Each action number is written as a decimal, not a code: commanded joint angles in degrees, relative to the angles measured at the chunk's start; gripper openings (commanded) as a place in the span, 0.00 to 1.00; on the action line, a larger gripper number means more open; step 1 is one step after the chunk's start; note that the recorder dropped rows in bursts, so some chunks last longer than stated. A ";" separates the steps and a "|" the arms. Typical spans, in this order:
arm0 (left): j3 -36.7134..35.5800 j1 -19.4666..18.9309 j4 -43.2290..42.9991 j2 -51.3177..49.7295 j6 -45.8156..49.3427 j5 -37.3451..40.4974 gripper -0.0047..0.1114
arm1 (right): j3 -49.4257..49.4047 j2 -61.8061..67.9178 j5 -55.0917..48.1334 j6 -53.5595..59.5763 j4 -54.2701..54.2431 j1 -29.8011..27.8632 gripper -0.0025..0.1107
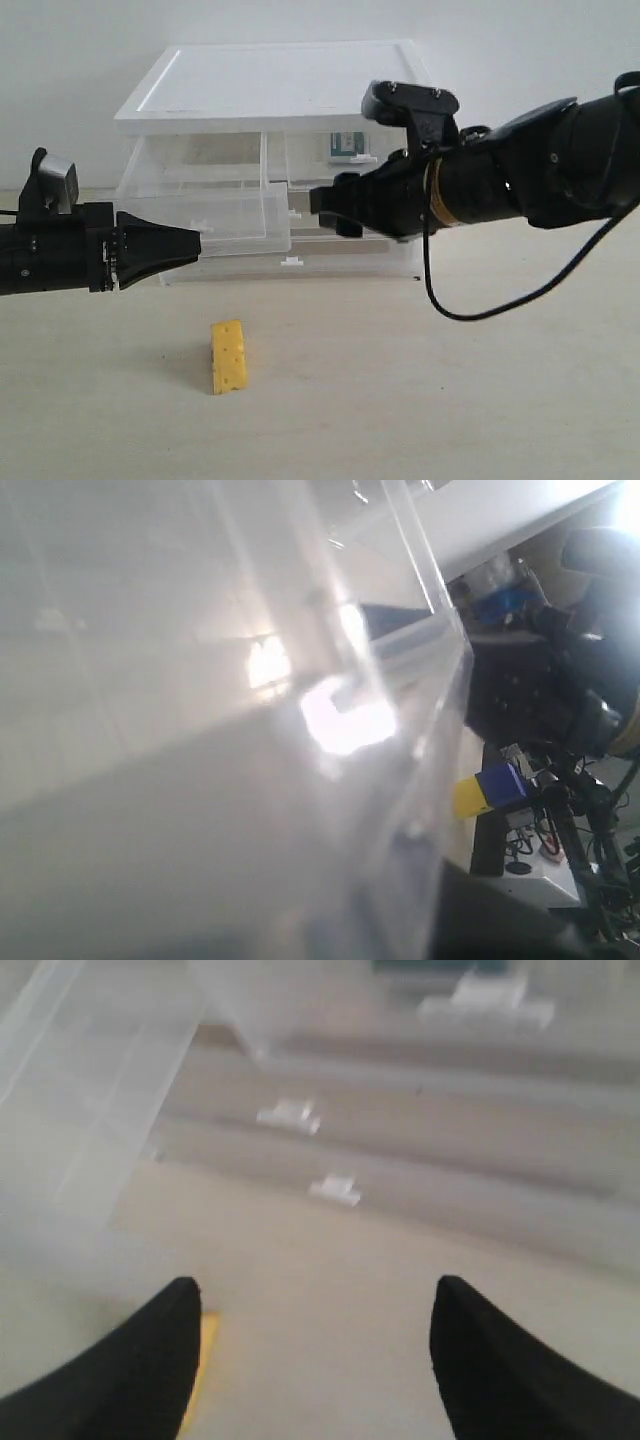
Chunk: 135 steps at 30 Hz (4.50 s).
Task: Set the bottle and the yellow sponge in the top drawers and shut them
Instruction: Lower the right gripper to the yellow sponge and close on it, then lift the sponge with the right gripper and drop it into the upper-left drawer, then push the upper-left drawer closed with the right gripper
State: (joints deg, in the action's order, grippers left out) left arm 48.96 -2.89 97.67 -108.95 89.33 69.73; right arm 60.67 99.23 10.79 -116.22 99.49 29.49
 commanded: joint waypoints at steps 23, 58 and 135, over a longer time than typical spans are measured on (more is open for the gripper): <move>-8.33 -7.88 -5.42 0.67 4.08 -17.74 0.44 | 8.81 18.23 -5.74 -0.78 -4.62 16.43 0.55; -9.30 -7.88 -1.17 0.67 7.98 -26.68 0.44 | 15.27 18.49 25.24 -1.67 0.45 20.34 0.02; -9.30 -7.77 0.38 0.67 8.22 -26.27 0.44 | 8.41 2.46 -18.12 -3.61 0.45 19.57 0.02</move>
State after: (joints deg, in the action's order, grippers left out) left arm 39.91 -10.74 97.56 -108.95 97.08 42.95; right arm 67.08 101.01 -4.96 -119.73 100.07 49.27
